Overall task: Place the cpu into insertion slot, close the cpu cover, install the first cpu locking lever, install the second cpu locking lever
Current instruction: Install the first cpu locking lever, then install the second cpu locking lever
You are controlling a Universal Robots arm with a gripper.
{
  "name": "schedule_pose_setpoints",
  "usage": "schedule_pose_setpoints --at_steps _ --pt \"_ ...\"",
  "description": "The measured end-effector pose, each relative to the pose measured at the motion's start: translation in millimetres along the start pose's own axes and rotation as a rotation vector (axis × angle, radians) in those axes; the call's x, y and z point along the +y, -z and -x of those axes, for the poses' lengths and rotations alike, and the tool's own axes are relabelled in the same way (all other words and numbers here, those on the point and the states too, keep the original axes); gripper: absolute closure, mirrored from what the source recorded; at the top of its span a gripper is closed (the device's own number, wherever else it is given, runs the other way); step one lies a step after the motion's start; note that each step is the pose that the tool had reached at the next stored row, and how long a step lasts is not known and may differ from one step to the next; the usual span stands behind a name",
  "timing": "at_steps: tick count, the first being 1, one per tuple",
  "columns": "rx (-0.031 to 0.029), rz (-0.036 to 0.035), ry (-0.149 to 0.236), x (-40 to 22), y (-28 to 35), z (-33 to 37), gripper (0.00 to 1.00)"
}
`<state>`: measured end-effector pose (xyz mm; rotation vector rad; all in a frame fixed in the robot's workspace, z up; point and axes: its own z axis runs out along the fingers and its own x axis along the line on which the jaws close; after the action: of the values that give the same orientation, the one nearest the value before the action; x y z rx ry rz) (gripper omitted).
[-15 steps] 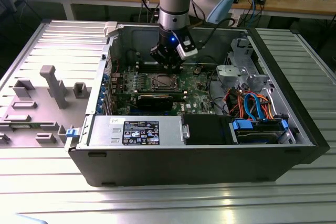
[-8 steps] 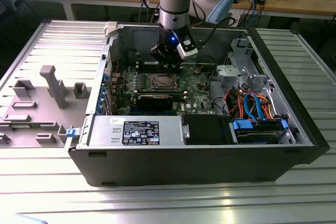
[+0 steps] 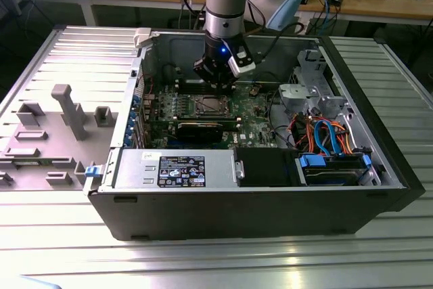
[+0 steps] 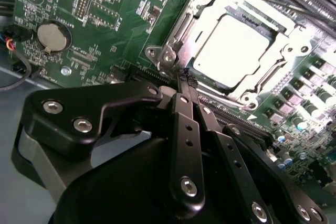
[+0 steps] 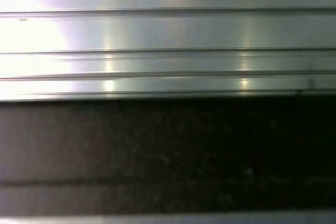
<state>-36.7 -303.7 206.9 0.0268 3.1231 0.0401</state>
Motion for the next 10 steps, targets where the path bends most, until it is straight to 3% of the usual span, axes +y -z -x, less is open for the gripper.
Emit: schedule_pose_setpoints --at_steps 10 --pt "0.0 0.0 0.0 -0.5 0.0 0.0 0.89"
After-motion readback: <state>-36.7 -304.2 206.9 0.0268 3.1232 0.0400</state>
